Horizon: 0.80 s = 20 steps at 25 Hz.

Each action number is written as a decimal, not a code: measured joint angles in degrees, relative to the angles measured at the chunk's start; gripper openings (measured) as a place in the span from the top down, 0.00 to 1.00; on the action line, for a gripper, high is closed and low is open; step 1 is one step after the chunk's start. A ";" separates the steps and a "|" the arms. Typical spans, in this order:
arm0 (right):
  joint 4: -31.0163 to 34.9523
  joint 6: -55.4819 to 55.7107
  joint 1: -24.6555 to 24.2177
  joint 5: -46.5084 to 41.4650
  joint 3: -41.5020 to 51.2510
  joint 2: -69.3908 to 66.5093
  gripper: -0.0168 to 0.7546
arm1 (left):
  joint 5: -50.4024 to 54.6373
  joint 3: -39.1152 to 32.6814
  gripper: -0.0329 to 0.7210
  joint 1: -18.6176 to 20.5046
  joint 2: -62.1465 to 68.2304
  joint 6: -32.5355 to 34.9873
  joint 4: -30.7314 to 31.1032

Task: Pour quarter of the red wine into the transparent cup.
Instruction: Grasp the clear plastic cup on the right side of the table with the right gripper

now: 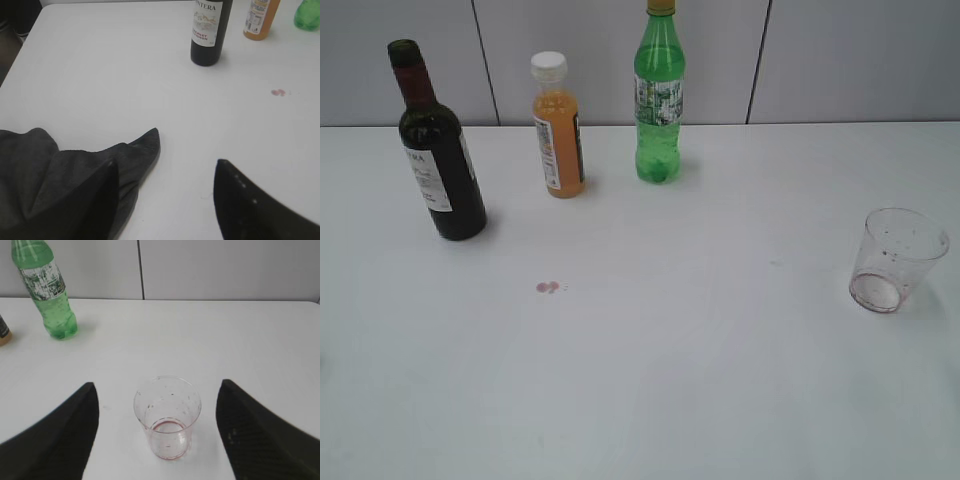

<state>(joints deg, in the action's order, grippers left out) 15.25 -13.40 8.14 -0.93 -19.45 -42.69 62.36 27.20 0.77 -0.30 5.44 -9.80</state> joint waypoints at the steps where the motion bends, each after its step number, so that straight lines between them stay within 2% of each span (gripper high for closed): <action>1: 0.06 0.00 0.41 0.58 0.33 -0.66 0.22 | 0.00 0.00 0.35 0.00 0.00 0.00 0.00; 6: 0.06 0.00 1.04 0.93 1.46 -2.13 0.22 | 0.00 0.00 0.35 0.00 0.00 0.00 0.00; 12: 0.06 0.00 1.04 7.59 6.04 -2.13 0.22 | 0.00 0.00 0.35 0.00 0.00 0.00 0.00; 20: 0.06 1.27 1.04 9.24 7.91 -2.32 0.22 | 0.00 0.00 0.35 0.00 0.00 0.00 0.00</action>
<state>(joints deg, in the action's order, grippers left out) 15.31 -12.12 9.18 8.31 -11.54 -45.01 62.36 27.20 0.77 -0.30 5.44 -9.80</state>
